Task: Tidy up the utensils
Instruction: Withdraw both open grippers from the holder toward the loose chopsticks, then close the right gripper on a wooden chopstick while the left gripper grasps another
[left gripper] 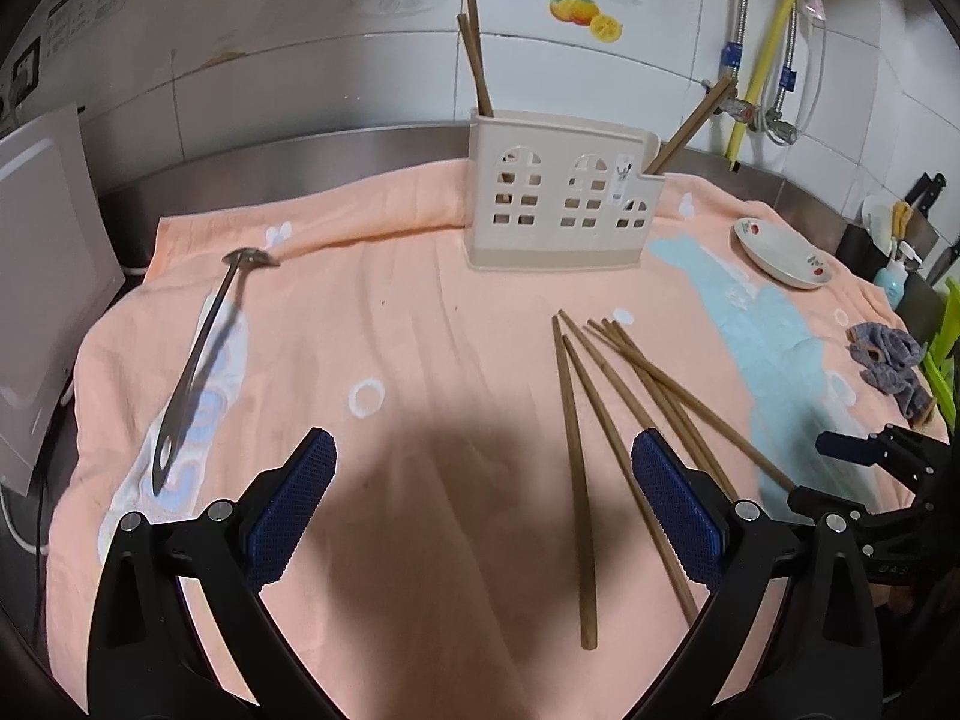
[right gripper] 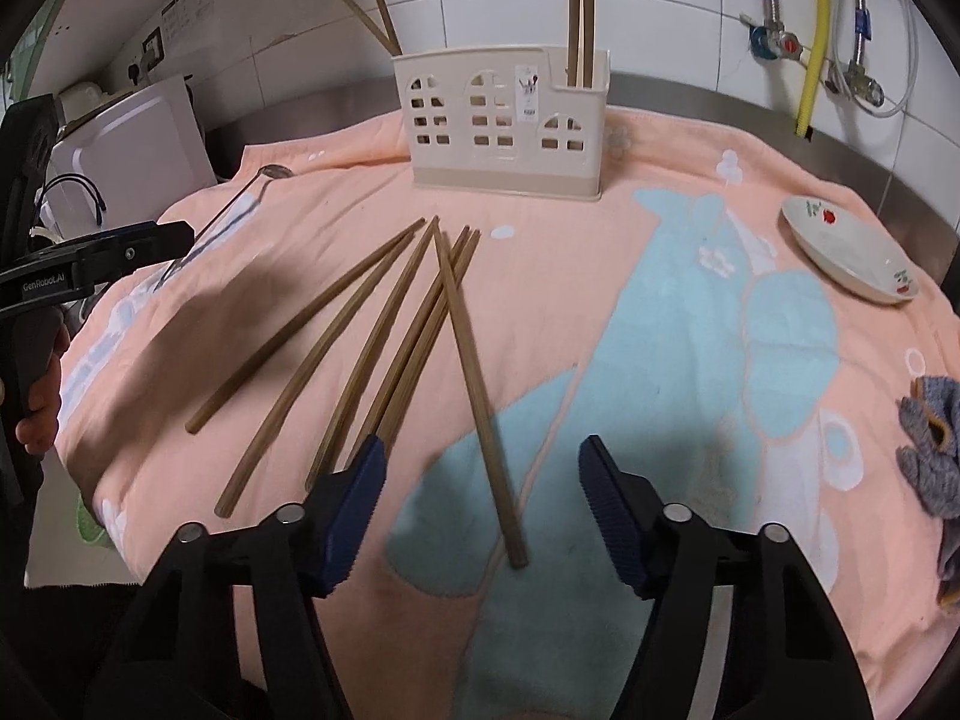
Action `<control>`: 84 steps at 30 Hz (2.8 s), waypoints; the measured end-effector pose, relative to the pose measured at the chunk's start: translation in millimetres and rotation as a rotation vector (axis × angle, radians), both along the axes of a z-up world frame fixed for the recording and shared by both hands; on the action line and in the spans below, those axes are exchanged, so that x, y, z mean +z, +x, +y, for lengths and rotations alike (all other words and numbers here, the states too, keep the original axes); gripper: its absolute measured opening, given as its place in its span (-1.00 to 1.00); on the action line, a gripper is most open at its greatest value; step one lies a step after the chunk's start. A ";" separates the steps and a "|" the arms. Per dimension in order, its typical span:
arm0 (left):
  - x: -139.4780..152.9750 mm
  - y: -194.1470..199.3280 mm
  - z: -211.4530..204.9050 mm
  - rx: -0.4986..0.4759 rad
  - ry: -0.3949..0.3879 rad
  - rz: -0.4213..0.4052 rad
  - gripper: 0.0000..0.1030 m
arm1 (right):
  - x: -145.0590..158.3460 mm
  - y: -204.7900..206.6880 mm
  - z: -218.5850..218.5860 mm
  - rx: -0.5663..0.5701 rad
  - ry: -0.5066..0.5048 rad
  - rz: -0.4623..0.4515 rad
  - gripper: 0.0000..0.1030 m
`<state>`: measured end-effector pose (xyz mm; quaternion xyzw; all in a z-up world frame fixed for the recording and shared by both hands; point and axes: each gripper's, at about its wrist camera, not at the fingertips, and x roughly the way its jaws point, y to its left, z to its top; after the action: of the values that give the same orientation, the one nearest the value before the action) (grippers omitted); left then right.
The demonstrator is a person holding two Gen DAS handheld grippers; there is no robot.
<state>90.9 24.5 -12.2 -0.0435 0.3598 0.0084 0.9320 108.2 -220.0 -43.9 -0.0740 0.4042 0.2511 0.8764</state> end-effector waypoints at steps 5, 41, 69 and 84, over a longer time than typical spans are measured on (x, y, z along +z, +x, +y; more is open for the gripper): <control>-5.4 -3.1 1.7 0.007 -0.005 0.015 0.90 | -6.9 0.0 -0.8 -0.002 -0.001 0.019 -0.04; -29.0 -14.8 -11.1 -0.073 -0.049 0.081 0.90 | -19.3 1.1 -0.1 0.031 -0.065 0.000 -0.84; -67.1 6.5 -36.5 -0.183 -0.156 0.163 -0.63 | -6.1 -7.4 -3.7 0.028 -0.003 -0.016 -0.86; -70.5 8.0 -34.1 -0.169 -0.146 0.161 -0.71 | 3.4 -12.8 -2.0 0.032 0.008 -0.036 -0.87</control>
<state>98.9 -9.6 -82.7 -0.0798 0.4356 -0.0930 0.8917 95.4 -222.1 -40.4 -0.0814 0.3863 0.2654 0.8796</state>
